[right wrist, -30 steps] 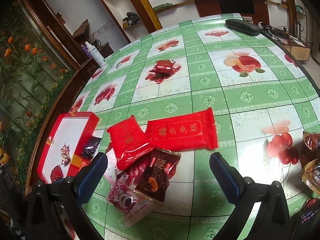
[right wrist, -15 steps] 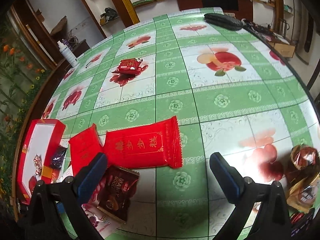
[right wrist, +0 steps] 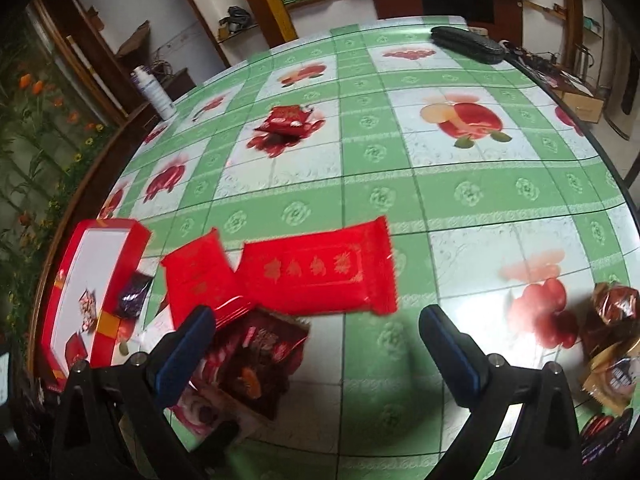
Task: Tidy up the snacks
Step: 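Grasp the pink packet with the left gripper while the right grasps the long red bar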
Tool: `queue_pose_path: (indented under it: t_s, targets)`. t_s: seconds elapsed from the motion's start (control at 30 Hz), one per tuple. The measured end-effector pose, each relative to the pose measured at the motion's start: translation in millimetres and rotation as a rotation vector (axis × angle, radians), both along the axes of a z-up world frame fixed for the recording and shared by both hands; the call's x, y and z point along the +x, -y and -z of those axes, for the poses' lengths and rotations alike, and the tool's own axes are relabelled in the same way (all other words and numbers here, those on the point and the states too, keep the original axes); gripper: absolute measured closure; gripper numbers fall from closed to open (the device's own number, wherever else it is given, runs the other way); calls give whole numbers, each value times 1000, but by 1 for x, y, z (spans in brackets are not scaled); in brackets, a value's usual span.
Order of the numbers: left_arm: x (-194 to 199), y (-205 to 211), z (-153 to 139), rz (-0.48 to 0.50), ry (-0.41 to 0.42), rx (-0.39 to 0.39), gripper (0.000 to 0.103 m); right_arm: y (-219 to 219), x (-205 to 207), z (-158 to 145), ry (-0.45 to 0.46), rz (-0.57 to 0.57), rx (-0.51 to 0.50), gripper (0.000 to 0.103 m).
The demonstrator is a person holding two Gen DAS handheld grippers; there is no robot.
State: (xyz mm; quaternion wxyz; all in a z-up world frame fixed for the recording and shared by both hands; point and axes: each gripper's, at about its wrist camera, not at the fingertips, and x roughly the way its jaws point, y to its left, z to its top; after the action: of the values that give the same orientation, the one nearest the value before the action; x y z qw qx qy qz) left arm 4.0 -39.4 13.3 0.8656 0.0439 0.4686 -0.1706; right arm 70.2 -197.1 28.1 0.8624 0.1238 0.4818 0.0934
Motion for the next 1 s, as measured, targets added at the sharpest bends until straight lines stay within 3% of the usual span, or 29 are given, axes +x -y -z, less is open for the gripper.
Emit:
queue_pose_path:
  t_s: [0.1,0.2,0.37,0.53,0.77,1.0]
  targets:
    - [1,-13,-1,-13,-8,-31,64,-2,2,-5,11,-6,22,0]
    - [0,-29,-1,-34,-19,-56,64,-14,6,-11,21,-52,46,5]
    - [-9,-52,-1,-60,-20,-66,64,-50,22,-17,32,-177,78,23]
    - [-15,-66,-1,-78,-31,-95,64,-87,38,-14,29,-268,31,35]
    - [-21,-68,-2,-83,-32,-111,64,-111,51,5,16,-310,-78,39]
    - [-18,-72,-2,-88,-46,-138,64,-113,57,16,21,-345,-106,44]
